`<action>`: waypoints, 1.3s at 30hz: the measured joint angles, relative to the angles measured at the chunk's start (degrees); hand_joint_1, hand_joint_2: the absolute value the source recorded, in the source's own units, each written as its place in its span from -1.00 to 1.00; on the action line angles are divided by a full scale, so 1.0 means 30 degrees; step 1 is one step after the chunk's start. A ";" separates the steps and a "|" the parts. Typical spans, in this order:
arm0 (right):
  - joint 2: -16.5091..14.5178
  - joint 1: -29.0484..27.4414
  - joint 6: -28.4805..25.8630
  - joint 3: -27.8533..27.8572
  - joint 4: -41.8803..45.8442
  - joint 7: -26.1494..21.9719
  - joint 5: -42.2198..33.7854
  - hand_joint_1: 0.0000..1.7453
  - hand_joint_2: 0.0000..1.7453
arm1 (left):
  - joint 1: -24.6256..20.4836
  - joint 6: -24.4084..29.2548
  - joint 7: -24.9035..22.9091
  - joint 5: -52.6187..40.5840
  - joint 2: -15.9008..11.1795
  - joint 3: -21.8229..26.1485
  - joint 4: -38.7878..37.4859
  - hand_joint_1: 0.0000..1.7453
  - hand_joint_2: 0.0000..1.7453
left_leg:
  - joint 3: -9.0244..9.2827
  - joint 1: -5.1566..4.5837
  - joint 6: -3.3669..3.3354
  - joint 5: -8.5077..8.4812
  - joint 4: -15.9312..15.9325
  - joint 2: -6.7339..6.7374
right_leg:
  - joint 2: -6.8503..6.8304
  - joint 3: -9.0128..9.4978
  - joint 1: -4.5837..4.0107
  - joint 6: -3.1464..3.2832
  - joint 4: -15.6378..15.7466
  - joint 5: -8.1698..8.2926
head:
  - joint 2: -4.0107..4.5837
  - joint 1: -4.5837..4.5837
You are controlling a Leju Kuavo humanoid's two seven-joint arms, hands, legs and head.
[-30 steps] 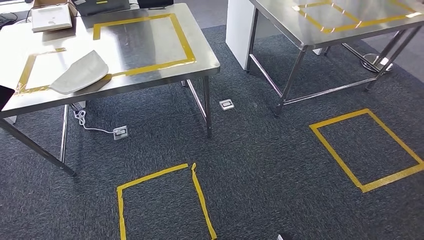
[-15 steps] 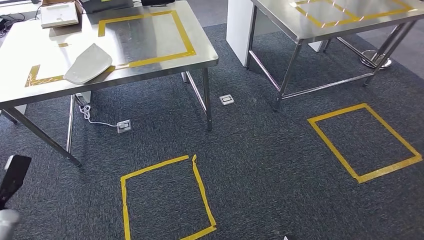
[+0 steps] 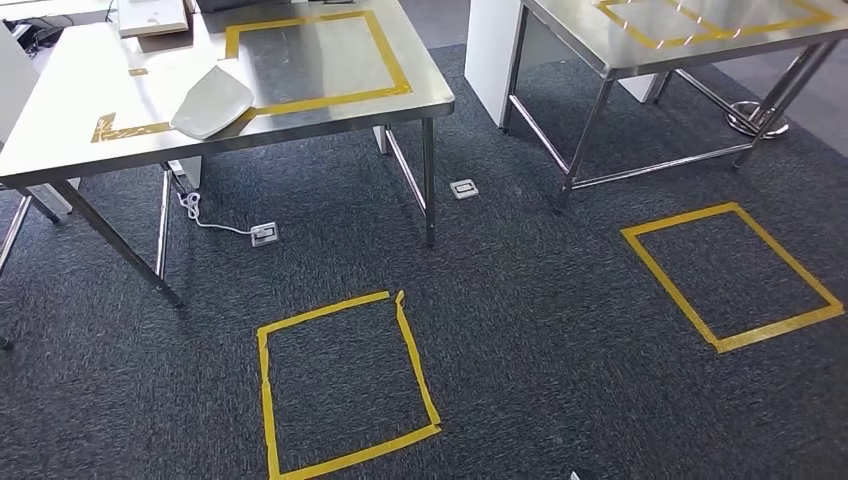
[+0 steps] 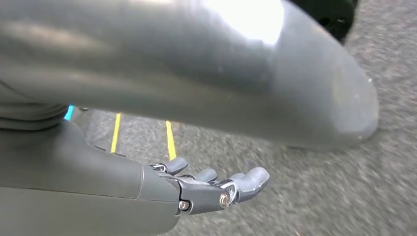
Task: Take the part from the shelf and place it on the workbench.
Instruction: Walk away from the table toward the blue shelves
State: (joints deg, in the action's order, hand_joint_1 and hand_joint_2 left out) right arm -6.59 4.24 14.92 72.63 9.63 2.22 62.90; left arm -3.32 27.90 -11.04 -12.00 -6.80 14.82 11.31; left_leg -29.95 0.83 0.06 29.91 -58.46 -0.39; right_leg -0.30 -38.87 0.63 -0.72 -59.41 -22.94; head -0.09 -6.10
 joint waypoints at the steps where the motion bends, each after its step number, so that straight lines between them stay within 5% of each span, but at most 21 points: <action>1: 0.0000 -0.0054 -0.0024 0.0000 -0.0002 0.0142 0.0007 -1.00 -0.50 | 0.0098 -0.0241 -0.0058 0.0229 0.0339 0.0326 -0.0033 -1.00 -0.50 | -0.0196 0.0007 -0.0152 -0.0222 0.0036 0.0026 | 0.0020 -0.0224 0.0034 -0.0101 -0.0605 -0.0750 | 0.0000 0.0009; 4: 0.0011 -0.0082 -0.0144 0.0000 -0.0005 0.0487 -0.0044 -1.00 1.00 | 0.0300 -0.1077 -0.0109 0.0443 0.1255 0.0986 -0.0099 -1.00 1.00 | -0.0883 -0.0051 -0.0308 -0.0809 0.0030 0.0055 | 0.0064 -0.1030 0.0043 -0.0217 -0.4033 -0.3597 | 0.0002 -0.0007; 5: 0.0033 -0.0060 -0.0164 0.0000 -0.0005 0.0587 -0.0055 -1.00 1.00 | 0.0338 -0.1381 -0.0171 0.0390 0.1492 0.1077 -0.0130 -1.00 1.00 | -0.1096 -0.0078 -0.0311 -0.0988 0.0007 0.0073 | 0.0071 -0.1044 0.0024 -0.0205 -0.4895 -0.3851 | 0.0002 -0.0007; 7: 0.0079 -0.0059 -0.0146 -0.0016 -0.0005 0.0736 -0.0007 -1.00 1.00 | 0.0373 -0.1924 -0.0383 0.0182 0.1861 0.1128 -0.0182 -1.00 1.00 | -0.1482 -0.0094 -0.0261 -0.1309 -0.0063 0.0098 | 0.0080 -0.0075 -0.0031 -0.0113 -0.4711 -0.3241 | 0.0000 -0.0031; 10: 0.0164 -0.0203 -0.0142 -0.0543 -0.0005 0.0881 -0.0337 -1.00 1.00 | 0.0381 -0.2563 -0.0450 -0.0024 0.2173 0.1128 -0.0046 -1.00 1.00 | -0.1813 -0.0123 -0.0038 -0.1677 -0.0139 0.0092 | 0.0110 0.3039 -0.0136 0.0129 -0.0800 -0.2632 | 0.0002 -0.0089; 12: 0.0226 -0.0398 -0.0243 -0.1310 -0.0005 0.0914 -0.0994 -1.00 1.00 | 0.0368 -0.2880 -0.0311 0.0007 0.2252 0.1117 0.0155 -1.00 1.00 | -0.1847 -0.0173 0.0140 -0.1804 -0.0148 0.0095 | 0.0121 0.3830 -0.0208 0.0254 0.0573 -0.2880 | 0.0004 -0.0102; 16: 0.0346 -0.0887 -0.0626 -0.3107 0.0069 0.0800 -0.2749 -1.00 1.00 | 0.0512 -0.3479 0.0024 0.0306 0.2273 0.1000 0.0493 -1.00 1.00 | -0.1884 -0.0186 -0.0049 -0.1875 0.0047 0.0081 | 0.0077 0.3757 -0.0238 0.0370 0.0687 -0.2752 | 0.0000 0.0067; 24: 0.0652 -0.1580 -0.1518 -0.7122 0.0649 0.0523 -0.6448 -1.00 1.00 | 0.1201 -0.4631 0.0758 0.1039 0.2319 0.0169 0.1077 -1.00 1.00 | -0.1800 -0.0128 0.0431 -0.2494 0.0350 0.0018 | 0.0071 0.3532 -0.0303 0.0670 0.0594 -0.2526 | 0.0002 0.0168; 39: 0.1246 -0.2849 -0.3171 -1.4883 0.2153 -0.0086 -1.3311 -1.00 1.00 | 0.2468 -0.6813 0.2144 0.2430 0.2324 -0.1920 0.2257 -1.00 1.00 | -0.1887 -0.0124 0.0464 -0.2508 0.0352 0.0008 | 0.0071 0.3439 -0.0301 0.0671 0.0581 -0.2505 | 0.0003 0.0168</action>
State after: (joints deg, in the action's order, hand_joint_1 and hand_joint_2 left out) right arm -2.85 -4.31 5.40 27.98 16.09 1.96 22.97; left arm 4.09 7.46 -4.61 -4.71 0.17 9.06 18.08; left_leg -35.61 0.46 1.45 22.38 -57.41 -0.37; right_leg -0.09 -28.55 -0.27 1.29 -57.67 -30.46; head -0.08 -5.60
